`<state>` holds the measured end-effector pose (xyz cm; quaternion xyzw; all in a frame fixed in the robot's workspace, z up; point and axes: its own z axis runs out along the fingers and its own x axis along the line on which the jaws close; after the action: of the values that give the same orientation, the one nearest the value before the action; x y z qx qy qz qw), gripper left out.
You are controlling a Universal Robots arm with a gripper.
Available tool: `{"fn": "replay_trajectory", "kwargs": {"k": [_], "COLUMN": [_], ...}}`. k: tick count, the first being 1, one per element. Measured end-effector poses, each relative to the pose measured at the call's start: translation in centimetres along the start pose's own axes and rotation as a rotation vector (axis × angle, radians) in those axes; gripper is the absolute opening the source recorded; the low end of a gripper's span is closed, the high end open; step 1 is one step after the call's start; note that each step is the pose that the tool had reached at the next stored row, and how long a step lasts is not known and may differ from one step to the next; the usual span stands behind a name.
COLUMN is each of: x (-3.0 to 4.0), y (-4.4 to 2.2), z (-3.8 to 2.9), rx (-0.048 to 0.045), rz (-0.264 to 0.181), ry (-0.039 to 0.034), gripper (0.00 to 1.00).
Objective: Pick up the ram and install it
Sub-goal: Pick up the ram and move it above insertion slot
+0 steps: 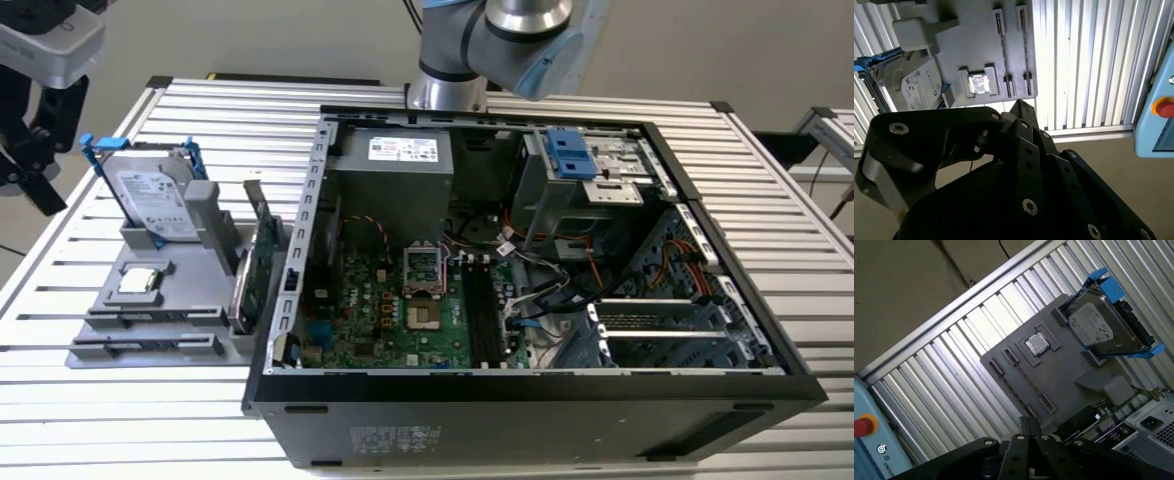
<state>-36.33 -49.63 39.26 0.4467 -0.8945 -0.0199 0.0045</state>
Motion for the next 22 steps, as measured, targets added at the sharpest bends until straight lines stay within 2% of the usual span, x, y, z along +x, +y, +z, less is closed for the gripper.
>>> {"fn": "replay_trajectory", "kwargs": {"k": [11,22], "x": [0.00,0.04], "y": [0.01,0.05], "z": [0.00,0.00], "rx": [-0.0001,0.0000], "rz": [-0.061,-0.099], "ry": [0.0032,0.0053], "gripper": [0.00,0.00]}}
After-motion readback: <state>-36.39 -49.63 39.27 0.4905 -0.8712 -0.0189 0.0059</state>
